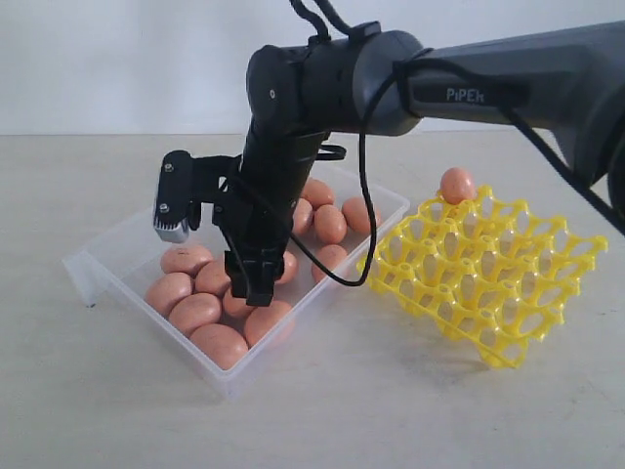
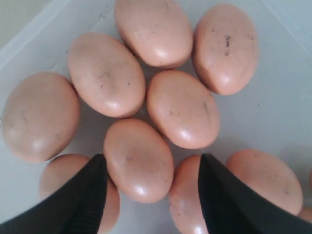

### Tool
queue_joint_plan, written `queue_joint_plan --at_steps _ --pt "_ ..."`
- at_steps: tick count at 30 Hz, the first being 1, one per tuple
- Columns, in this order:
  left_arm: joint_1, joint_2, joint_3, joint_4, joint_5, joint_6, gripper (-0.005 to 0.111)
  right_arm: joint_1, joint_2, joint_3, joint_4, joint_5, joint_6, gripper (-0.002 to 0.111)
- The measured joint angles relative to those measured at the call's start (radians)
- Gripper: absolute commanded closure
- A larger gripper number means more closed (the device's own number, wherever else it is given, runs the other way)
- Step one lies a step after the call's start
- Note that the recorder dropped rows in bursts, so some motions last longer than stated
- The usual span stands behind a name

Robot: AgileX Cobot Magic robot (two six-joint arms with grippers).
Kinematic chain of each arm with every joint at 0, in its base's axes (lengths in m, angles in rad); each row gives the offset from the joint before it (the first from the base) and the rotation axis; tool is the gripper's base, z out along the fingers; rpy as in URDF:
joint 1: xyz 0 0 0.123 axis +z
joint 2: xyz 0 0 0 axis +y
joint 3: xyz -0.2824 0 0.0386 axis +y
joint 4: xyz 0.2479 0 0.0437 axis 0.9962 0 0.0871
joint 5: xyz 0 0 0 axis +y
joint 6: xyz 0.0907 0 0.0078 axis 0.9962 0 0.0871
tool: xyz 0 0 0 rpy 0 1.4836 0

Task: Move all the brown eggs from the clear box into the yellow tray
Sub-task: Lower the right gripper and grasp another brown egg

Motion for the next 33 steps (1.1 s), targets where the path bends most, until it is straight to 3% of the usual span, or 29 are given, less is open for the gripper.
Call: queue_joint_plan --at_steps 18,20,25,33 --pt "0.000 0.000 0.000 0.000 0.000 0.000 0.103 0.000 0.093 -0.002 0.017 -0.049 -0.066 0.061" --pt "0.000 0.000 0.000 0.000 0.000 0.000 0.103 0.000 0.101 -0.002 0.017 -0.052 -0.066 0.069" --pt "0.000 0.000 0.000 0.000 0.000 0.000 0.103 0.000 0.106 -0.002 0.015 -0.054 -0.055 0.108" --pt "0.000 0.000 0.000 0.000 0.000 0.000 0.103 0.000 0.104 -0.002 0.007 -0.052 -0.003 0.108"
